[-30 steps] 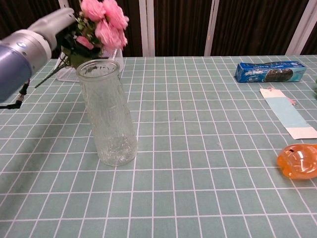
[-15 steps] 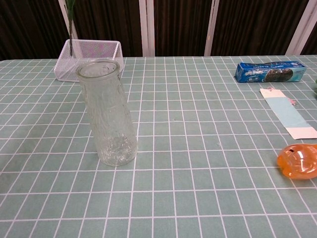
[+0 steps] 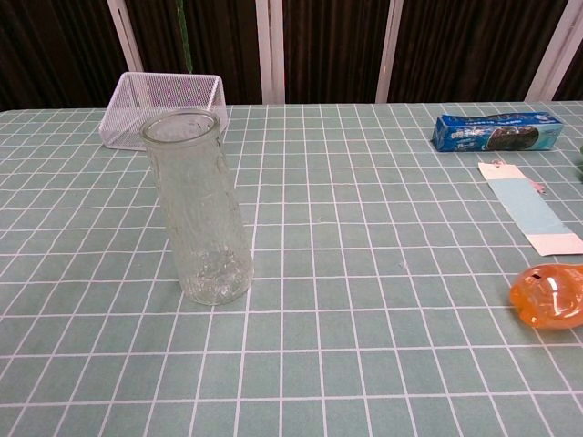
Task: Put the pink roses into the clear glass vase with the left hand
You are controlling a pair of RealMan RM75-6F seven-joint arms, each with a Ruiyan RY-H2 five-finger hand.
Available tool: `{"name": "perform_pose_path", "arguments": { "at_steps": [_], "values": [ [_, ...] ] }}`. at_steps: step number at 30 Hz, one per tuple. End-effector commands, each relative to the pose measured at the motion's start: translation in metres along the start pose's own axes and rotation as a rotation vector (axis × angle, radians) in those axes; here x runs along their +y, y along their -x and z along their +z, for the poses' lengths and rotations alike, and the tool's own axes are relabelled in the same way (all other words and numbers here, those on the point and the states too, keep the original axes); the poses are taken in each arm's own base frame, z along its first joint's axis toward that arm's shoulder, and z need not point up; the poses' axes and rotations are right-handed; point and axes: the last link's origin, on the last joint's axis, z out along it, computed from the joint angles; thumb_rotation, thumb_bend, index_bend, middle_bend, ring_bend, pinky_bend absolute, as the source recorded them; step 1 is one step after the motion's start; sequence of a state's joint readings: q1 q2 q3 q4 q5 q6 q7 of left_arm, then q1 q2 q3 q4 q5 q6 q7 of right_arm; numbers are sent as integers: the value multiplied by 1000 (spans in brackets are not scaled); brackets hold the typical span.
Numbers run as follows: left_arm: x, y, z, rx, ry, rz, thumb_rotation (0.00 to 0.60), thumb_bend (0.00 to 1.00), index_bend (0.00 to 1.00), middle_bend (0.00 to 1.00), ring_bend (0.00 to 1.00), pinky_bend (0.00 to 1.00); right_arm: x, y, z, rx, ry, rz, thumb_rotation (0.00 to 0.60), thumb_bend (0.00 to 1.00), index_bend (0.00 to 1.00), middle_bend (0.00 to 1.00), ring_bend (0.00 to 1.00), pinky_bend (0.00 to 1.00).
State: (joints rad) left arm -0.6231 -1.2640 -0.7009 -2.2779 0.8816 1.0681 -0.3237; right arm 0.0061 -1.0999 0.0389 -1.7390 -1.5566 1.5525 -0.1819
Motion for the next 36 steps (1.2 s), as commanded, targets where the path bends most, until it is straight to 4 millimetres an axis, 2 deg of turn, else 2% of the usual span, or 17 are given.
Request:
{"name": "perform_pose_path", "arguments": {
  "at_steps": [1,10,22,31,36],
  "values": [
    [-1,5,-3,-17,-11,4,600,505,350,443,267,361,0,0,0,0,2,1,600,154,144,36,0,0],
    [-20,8,-7,-41,-62,59,600,506,350,442,267,361,1,-1,0,1,3,5,600,154,143,36,0,0],
    [-66,10,-17,-81,-148,101,600,503,350,438,258,359,1,-2,-1,1,4,7,600,155,143,36,0,0],
    [-98,2,-31,-145,-214,146,600,486,346,411,231,335,3,-4,-1,16,8,11,600,155,143,36,0,0],
    [-108,-3,-35,-178,-241,175,600,449,338,376,195,306,2,-4,-1,14,3,10,600,154,143,36,0,0]
  ]
}}
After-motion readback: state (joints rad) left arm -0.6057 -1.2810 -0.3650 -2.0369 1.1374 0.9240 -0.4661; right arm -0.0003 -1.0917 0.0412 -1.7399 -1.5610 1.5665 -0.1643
